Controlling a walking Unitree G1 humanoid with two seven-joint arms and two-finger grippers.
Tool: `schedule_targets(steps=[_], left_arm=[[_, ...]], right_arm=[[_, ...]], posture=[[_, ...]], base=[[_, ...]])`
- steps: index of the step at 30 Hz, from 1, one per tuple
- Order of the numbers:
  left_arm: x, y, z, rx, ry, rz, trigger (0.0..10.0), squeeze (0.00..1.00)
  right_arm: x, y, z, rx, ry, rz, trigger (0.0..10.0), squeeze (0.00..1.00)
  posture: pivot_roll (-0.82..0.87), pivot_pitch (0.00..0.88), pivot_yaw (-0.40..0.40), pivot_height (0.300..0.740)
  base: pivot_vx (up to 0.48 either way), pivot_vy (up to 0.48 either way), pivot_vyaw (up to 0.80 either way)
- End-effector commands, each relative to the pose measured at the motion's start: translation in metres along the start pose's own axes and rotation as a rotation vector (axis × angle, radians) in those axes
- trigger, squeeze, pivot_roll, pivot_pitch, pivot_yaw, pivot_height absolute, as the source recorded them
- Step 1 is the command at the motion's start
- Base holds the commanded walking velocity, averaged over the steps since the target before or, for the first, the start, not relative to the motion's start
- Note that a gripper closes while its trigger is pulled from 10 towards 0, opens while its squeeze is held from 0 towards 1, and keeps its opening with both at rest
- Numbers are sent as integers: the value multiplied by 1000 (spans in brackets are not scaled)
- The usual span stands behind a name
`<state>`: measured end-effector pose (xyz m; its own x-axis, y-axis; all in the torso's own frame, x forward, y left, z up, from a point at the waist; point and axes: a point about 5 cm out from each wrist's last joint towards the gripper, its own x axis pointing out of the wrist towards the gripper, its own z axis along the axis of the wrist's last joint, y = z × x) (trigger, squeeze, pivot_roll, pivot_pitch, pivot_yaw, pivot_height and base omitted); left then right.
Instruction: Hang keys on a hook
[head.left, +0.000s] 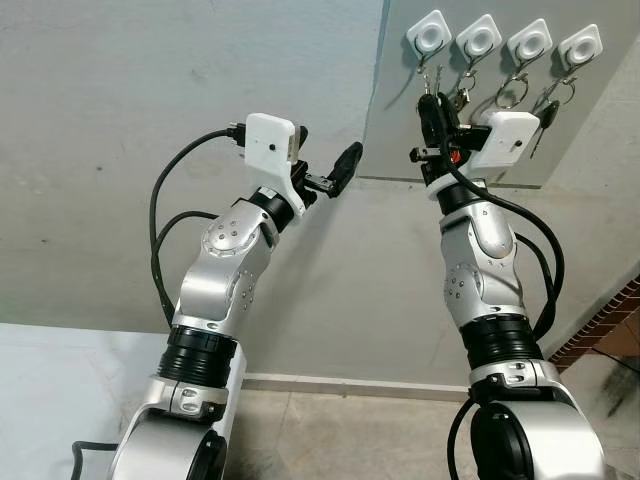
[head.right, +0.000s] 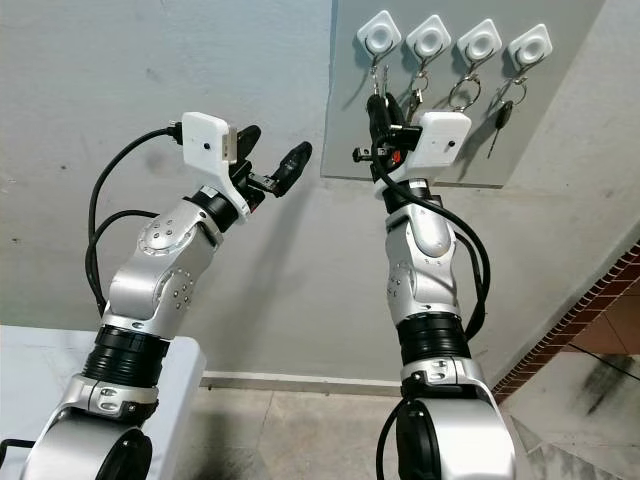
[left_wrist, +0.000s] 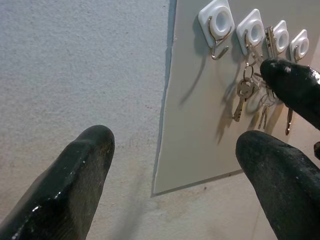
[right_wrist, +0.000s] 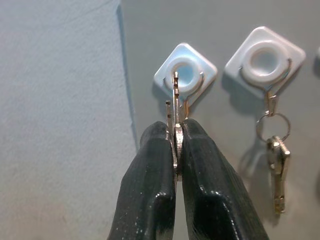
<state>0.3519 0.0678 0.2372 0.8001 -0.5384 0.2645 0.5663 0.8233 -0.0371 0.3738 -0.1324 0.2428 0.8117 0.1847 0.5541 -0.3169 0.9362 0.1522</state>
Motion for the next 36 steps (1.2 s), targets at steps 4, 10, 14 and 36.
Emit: schedule_targets(steps=[4, 10, 14, 36], left_arm=[[5, -5, 10, 13, -21, -33, 10000, 0], [9, -12, 13, 5, -28, -65, 10000, 0], [11, -15, 14, 1, -32, -77, 10000, 0], [18, -23, 24, -12, -58, -107, 10000, 0]], right_arm=[[6, -1, 10, 7, -69, -7, 10000, 0], [12, -1, 11, 10, -86, -19, 10000, 0], [17, 0, 11, 14, -87, -20, 10000, 0], [41, 6, 16, 49, -98, -28, 10000, 0]], posture=[[-7, 0, -4, 715], [-9, 0, 0, 715], [-9, 0, 1, 715], [2, 0, 4, 715]], base=[[0, 0, 0], [0, 0, 0], [0, 0, 0], [0, 0, 0]])
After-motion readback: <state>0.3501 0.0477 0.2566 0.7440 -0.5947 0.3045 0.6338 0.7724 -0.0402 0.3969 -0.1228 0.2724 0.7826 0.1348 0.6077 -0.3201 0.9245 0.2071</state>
